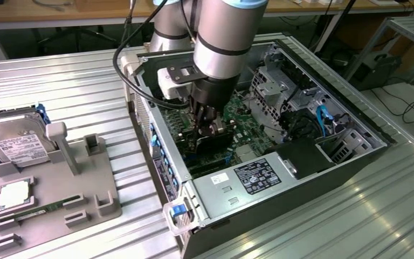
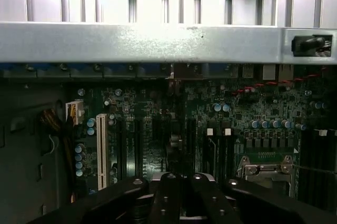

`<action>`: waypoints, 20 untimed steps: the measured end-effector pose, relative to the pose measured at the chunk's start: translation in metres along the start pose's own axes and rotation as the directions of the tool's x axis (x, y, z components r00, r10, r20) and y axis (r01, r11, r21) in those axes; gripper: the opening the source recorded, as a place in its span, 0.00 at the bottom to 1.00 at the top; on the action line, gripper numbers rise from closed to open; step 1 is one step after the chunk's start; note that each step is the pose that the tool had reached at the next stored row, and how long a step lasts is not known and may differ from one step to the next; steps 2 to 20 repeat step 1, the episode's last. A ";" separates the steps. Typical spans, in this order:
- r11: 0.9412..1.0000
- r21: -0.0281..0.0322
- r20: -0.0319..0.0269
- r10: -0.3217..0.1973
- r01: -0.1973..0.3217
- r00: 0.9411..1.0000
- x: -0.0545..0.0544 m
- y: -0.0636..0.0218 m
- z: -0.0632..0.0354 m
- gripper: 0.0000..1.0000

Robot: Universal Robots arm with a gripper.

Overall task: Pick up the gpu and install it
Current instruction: 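Press down on the gpu until it lock into place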

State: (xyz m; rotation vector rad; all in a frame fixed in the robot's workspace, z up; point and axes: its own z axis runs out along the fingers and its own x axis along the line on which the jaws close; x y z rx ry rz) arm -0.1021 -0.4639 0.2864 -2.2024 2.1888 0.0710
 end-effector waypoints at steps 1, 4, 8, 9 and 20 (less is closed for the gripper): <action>1.000 0.000 0.000 0.000 0.000 1.000 0.000 -0.0001 0.0000 0.11; 1.000 0.000 0.000 0.000 0.000 1.000 0.000 -0.0001 0.0000 0.11; 1.000 0.000 0.000 0.000 0.000 1.000 0.000 -0.0001 0.0000 0.11; 1.000 0.000 0.000 0.000 0.000 1.000 0.000 -0.0001 0.0000 0.11; 1.000 0.000 0.000 0.000 0.000 1.000 0.000 -0.0001 0.0000 0.11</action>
